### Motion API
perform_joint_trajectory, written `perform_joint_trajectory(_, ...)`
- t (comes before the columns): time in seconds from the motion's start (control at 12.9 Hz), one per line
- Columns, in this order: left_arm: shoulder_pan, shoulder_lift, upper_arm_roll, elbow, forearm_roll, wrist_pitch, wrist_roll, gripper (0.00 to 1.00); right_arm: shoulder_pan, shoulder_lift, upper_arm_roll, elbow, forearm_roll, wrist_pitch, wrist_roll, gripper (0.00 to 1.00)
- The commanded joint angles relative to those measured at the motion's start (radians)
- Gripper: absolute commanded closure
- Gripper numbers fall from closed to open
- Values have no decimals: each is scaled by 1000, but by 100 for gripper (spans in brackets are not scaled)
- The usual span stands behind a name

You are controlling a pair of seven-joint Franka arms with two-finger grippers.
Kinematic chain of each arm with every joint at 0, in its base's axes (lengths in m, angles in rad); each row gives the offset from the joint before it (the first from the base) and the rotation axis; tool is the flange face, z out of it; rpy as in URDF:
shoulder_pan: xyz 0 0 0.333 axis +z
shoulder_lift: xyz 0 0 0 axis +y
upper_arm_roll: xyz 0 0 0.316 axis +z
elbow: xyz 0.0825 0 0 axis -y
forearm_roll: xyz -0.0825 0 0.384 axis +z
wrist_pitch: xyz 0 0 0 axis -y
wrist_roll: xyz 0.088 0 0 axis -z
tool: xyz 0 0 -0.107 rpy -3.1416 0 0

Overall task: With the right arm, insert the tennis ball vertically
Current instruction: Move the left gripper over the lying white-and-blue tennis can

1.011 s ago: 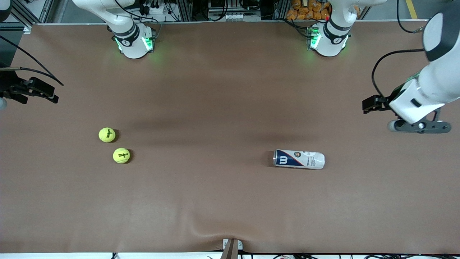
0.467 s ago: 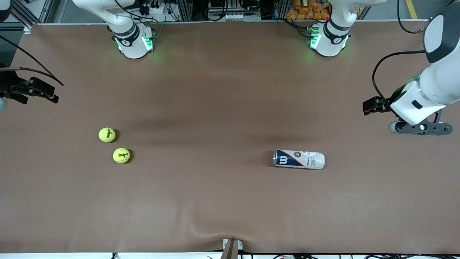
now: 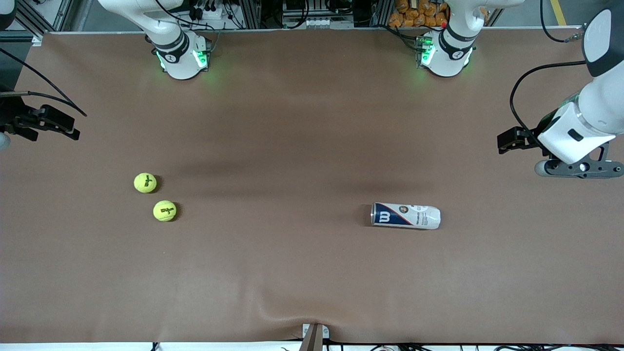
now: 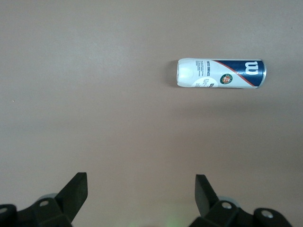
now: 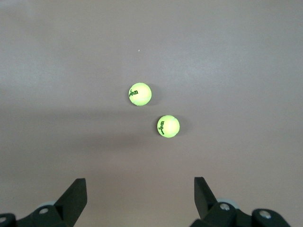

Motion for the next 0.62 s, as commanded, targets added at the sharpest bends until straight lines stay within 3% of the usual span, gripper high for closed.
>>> perform_joint_trajectory(0.0,2,-9,-5,-6,20,-9,-2,0,0,6,4,8,-7,-7,11,0)
perform_joint_trajectory(0.54,-38,42,-13,-5,-12,-3,18,0,-4,7,4,8,-7,-4,11,0)
